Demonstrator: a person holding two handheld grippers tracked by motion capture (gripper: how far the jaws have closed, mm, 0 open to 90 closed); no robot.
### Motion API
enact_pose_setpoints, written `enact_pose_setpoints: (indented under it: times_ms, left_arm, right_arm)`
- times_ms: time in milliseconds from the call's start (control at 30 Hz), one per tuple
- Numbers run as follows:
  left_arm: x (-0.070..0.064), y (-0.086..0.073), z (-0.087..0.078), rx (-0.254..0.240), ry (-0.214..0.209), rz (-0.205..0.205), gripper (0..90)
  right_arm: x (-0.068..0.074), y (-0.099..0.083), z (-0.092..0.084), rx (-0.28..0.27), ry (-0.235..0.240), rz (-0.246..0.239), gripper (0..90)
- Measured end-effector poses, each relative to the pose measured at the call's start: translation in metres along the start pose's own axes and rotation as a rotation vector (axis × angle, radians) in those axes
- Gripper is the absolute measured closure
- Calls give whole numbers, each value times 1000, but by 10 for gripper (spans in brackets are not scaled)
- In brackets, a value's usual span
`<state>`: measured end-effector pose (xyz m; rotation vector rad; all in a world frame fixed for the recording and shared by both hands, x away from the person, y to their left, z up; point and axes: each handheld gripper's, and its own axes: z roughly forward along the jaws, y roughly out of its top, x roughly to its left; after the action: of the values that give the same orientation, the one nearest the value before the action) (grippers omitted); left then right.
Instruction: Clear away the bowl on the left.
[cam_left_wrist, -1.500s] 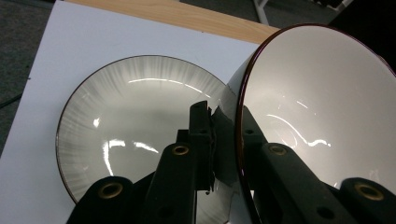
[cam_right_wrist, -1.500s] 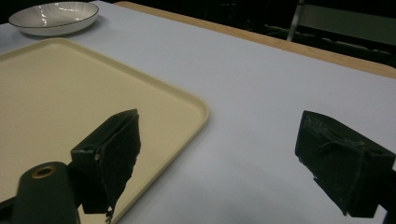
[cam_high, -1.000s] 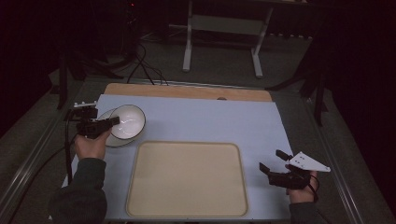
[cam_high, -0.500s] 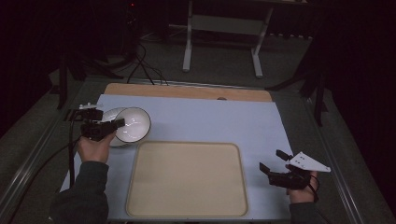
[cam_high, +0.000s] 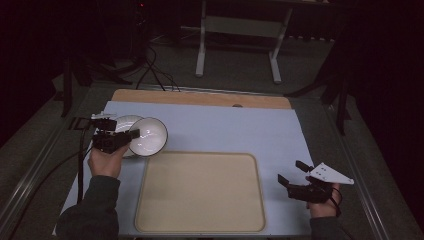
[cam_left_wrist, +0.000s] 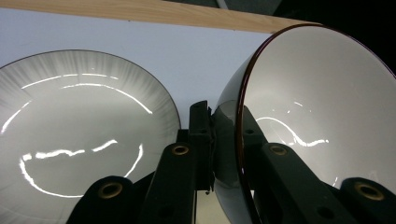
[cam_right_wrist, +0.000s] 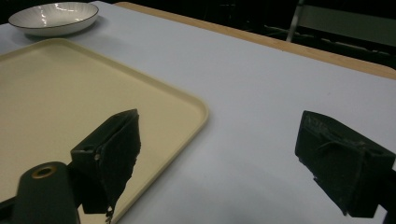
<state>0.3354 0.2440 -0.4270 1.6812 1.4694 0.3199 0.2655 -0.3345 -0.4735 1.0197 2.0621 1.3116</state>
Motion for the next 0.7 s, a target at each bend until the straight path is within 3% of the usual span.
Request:
enact_pose_setpoints:
  times_ms: [700]
  left_arm:
    - [-25, -7, 9, 36, -50, 50, 822]
  right_arm:
    - [0, 0, 0, -1, 1, 0, 139]
